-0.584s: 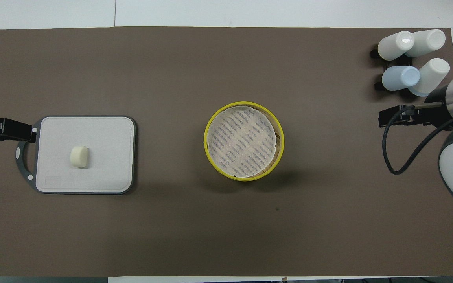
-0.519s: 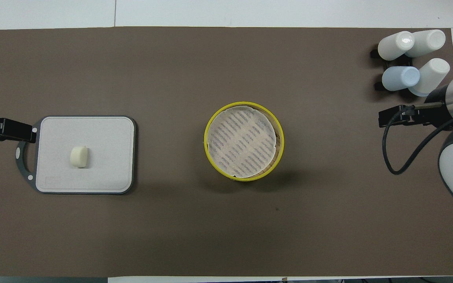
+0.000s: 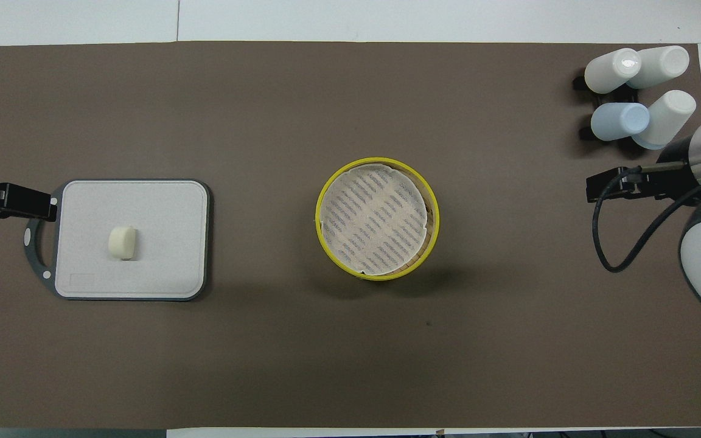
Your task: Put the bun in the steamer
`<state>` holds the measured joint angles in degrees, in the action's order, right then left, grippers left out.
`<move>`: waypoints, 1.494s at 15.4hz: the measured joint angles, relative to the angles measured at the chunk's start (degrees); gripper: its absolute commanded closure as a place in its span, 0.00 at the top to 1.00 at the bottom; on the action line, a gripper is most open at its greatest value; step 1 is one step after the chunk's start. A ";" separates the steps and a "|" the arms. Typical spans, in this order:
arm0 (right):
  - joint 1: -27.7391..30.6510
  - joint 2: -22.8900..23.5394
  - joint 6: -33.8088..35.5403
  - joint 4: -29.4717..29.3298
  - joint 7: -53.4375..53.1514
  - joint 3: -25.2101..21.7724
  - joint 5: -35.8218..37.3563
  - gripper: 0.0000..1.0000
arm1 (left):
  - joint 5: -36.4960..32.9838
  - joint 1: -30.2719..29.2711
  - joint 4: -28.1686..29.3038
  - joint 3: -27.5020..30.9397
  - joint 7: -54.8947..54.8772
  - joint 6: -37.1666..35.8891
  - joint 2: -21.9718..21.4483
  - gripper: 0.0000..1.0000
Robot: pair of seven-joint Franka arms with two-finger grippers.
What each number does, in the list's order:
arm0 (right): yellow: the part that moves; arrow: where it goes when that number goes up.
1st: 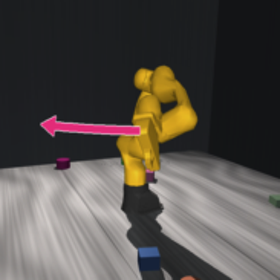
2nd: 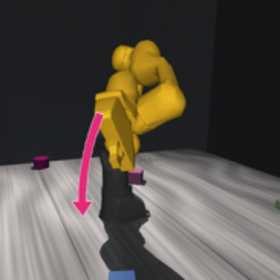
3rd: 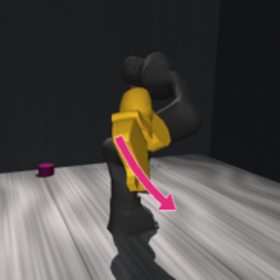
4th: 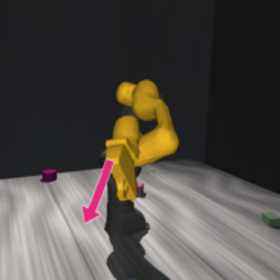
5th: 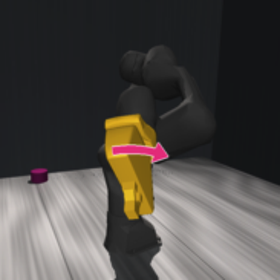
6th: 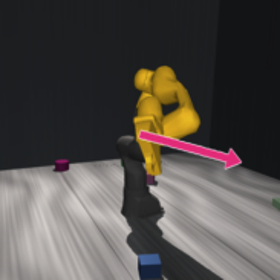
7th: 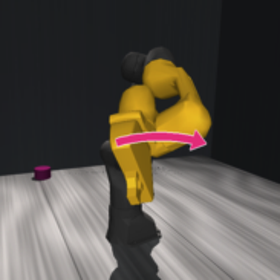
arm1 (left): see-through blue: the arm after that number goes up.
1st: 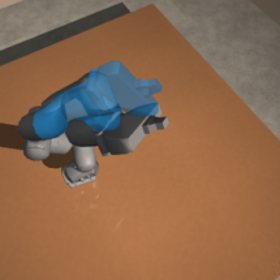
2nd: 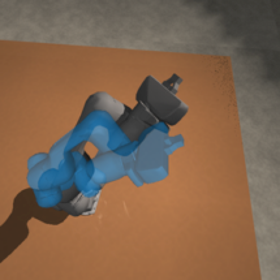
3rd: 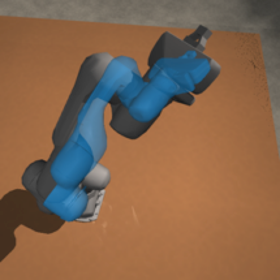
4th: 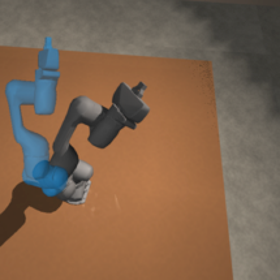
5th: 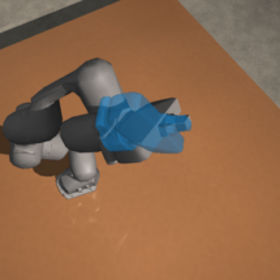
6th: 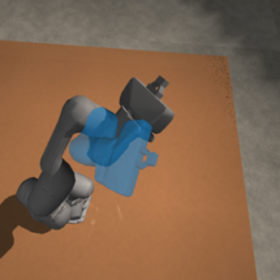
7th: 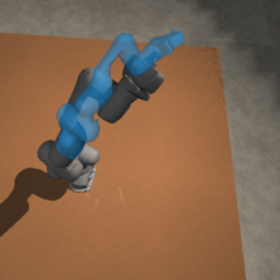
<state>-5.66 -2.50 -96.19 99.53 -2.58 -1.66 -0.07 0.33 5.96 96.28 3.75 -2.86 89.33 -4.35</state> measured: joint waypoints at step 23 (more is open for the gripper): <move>-32.86 27.97 -27.10 -7.58 -36.58 3.10 1.34 0.00 | 0.00 -1.73 40.66 0.55 -8.54 50.34 5.95 0.20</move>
<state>-38.52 25.47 -123.29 91.95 -39.16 1.44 1.27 0.33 4.24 136.95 4.29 -11.40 139.67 1.60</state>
